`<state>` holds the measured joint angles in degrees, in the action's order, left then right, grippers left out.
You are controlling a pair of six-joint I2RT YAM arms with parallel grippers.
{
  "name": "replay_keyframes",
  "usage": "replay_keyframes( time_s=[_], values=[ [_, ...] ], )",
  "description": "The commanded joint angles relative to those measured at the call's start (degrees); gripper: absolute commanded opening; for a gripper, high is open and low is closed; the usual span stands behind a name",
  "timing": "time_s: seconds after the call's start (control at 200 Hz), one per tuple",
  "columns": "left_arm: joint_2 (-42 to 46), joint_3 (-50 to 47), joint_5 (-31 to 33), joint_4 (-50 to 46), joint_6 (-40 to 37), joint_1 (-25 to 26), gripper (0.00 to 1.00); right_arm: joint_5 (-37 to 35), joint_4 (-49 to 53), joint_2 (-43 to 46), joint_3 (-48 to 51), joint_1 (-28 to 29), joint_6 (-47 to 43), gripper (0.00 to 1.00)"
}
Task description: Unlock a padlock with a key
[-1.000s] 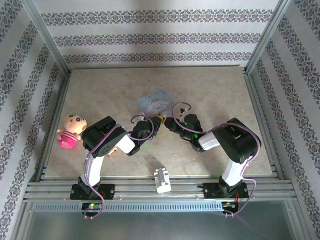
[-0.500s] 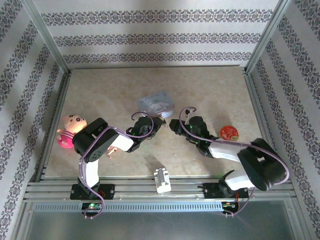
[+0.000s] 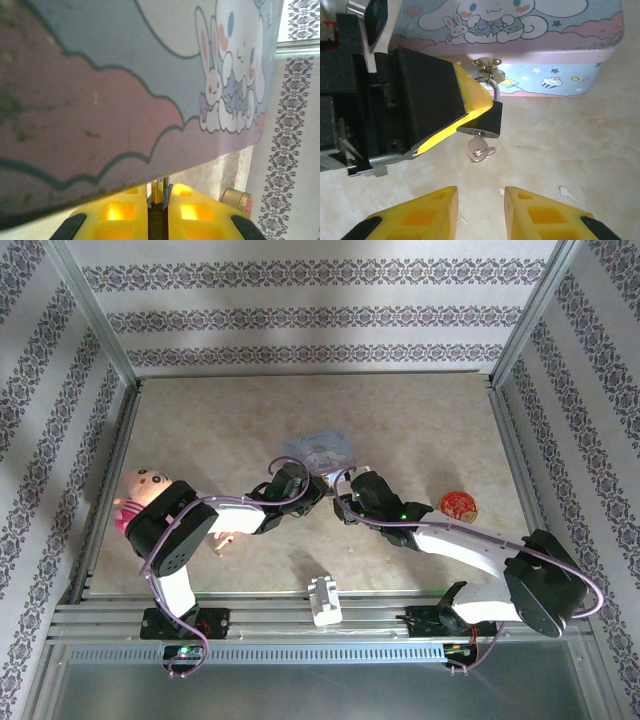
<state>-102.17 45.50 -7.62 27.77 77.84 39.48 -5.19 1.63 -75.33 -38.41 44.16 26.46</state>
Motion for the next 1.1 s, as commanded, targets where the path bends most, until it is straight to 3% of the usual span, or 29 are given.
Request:
replay_keyframes(
  time_s=[0.0,0.12,0.38,1.094],
  values=[
    [0.9,1.7,-2.5,-5.7,-1.0,-0.9,0.0,-2.1,4.1,-3.1,-3.2,0.6,-3.9,0.3],
    [-0.2,2.4,-4.5,-5.7,-0.1,-0.9,0.0,-2.3,4.7,-6.3,-6.0,1.2,-5.9,0.35],
    [-0.4,3.0,-5.0,-7.1,0.1,-1.0,0.0,-2.6,5.8,-9.3,-8.4,2.4,-8.7,0.36],
    [-1.6,3.3,-8.4,-5.7,1.5,-1.5,0.0,-11.0,5.9,-17.6,-12.9,5.5,-15.8,0.31]
  ],
)
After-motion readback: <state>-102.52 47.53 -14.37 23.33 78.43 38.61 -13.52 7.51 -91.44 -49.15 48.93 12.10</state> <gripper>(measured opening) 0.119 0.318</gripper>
